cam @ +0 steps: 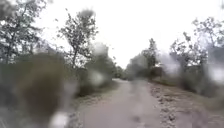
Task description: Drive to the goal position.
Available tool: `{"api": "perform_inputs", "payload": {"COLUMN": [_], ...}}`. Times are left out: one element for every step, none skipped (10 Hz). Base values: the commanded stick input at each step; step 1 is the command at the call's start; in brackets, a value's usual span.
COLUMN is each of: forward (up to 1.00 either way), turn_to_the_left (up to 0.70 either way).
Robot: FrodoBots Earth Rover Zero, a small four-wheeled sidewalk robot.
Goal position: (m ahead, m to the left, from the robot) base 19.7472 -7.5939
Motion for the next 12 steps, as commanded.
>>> {"api": "perform_inputs", "payload": {"forward": [0.45,0.45,0.45,0.45,0.45,0.45,0.45,0.45,0.45,0.45,0.45,0.45], "turn_to_the_left": [0.00,0.00,-0.02,-0.23,-0.27,-0.27,-0.27,-0.27,-0.27,-0.27,-0.27,-0.27]}}
